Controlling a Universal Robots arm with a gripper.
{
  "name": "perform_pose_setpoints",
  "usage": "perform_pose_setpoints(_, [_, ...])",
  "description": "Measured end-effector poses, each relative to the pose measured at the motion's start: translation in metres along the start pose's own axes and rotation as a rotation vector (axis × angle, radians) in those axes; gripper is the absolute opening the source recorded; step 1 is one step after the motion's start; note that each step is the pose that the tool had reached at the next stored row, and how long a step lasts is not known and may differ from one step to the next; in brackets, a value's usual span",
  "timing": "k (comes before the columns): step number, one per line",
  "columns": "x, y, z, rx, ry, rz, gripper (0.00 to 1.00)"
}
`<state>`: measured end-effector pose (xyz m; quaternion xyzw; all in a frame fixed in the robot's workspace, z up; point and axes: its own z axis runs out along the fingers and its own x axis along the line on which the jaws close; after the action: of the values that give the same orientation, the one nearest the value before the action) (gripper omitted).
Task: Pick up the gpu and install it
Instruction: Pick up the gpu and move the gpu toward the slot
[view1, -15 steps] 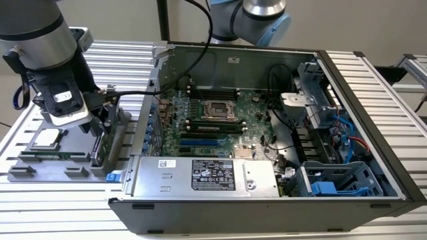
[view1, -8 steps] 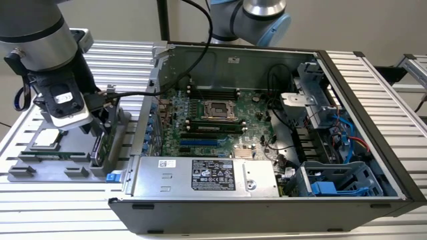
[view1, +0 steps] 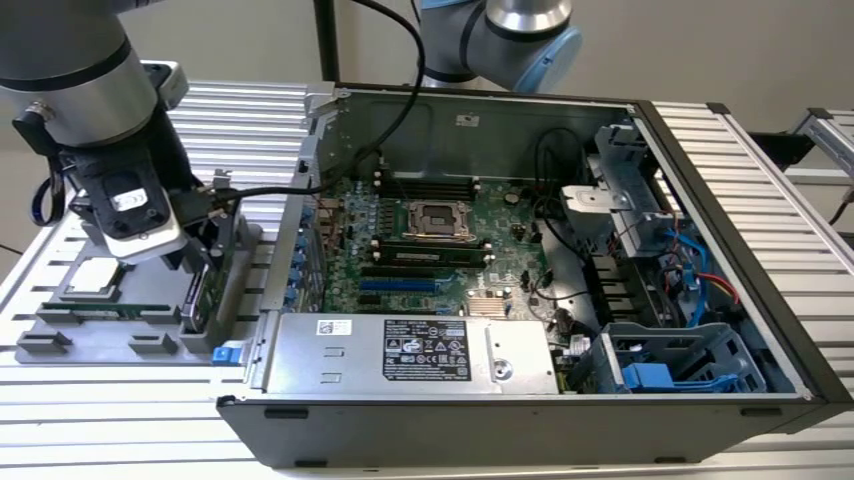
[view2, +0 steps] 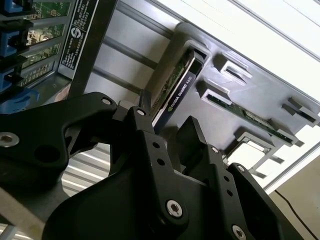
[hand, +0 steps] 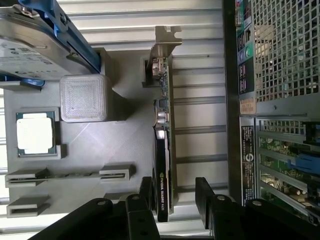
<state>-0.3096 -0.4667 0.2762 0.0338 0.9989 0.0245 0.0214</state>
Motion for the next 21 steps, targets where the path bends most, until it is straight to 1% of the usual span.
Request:
perform_pose_setpoints(15, [0.0010, -0.0001, 0.0079, -0.0001, -0.0001, 0.000, 1.00])
perform_pose_setpoints(21, [0.0016, 0.0021, 0.0112, -0.0001, -0.0001, 0.000, 1.00])
